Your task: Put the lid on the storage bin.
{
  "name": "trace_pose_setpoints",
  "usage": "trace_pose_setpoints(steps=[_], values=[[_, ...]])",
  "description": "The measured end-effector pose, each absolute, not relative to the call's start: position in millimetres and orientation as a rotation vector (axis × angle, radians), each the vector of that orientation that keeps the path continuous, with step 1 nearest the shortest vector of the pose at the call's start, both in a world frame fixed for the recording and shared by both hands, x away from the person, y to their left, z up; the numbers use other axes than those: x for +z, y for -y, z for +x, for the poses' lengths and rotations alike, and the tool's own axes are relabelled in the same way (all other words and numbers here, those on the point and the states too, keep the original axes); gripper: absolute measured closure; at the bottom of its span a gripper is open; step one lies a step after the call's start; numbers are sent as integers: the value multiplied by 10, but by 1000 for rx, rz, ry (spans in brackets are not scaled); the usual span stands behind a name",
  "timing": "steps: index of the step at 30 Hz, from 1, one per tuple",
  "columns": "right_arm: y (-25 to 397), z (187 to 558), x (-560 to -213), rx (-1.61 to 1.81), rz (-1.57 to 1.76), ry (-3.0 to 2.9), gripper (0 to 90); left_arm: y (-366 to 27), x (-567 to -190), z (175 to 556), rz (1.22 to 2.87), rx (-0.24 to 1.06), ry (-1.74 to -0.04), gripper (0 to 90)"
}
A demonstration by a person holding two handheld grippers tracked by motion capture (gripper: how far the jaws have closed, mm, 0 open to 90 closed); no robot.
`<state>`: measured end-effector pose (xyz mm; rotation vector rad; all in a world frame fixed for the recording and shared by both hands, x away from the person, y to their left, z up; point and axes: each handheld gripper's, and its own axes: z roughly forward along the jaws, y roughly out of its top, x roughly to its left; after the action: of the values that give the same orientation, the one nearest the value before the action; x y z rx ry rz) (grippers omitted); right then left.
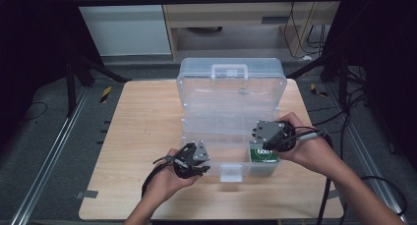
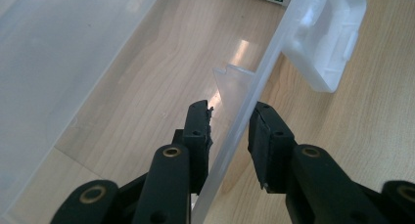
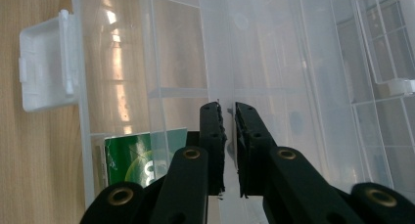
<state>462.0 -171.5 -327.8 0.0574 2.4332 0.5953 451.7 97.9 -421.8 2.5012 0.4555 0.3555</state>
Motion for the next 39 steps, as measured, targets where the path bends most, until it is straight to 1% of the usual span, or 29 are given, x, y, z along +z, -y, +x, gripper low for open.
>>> trace_pose_setpoints(steps=[3,5,6,8,13,15,17,21,25,29,39], values=[[1718,4616,-3279,595,51,-2436,831,-987,-4220,4500,2484,365,-468,685],[1720,4610,-3283,599,50,-2440,831,-1032,-4185,4466,2457,375,-474,658],[1723,4607,-3282,600,45,-2440,831,-1053,-4165,4449,2436,370,-478,595],[1726,4604,-3285,603,45,-2438,829,-1112,-4105,4412,2398,376,-500,540],[1741,4594,-3295,615,53,-2432,828,-1356,-3792,4243,2262,334,-504,534],[1740,4585,-3302,617,54,-2434,828,-1470,-3659,4218,2199,322,-533,565],[1737,4573,-3312,618,53,-2434,828,-1597,-3529,4245,2144,334,-574,637],[1740,4556,-3326,621,58,-2433,825,-1805,-3341,4425,2076,364,-674,760],[1743,4546,-3335,627,63,-2431,822,-1876,-3221,4619,1995,336,-737,851],[1745,4544,-3335,626,66,-2430,819,-1838,-3146,4781,1968,325,-771,895],[1742,4520,-3350,616,62,-2419,812,-1758,-3040,5015,1969,319,-839,900]])
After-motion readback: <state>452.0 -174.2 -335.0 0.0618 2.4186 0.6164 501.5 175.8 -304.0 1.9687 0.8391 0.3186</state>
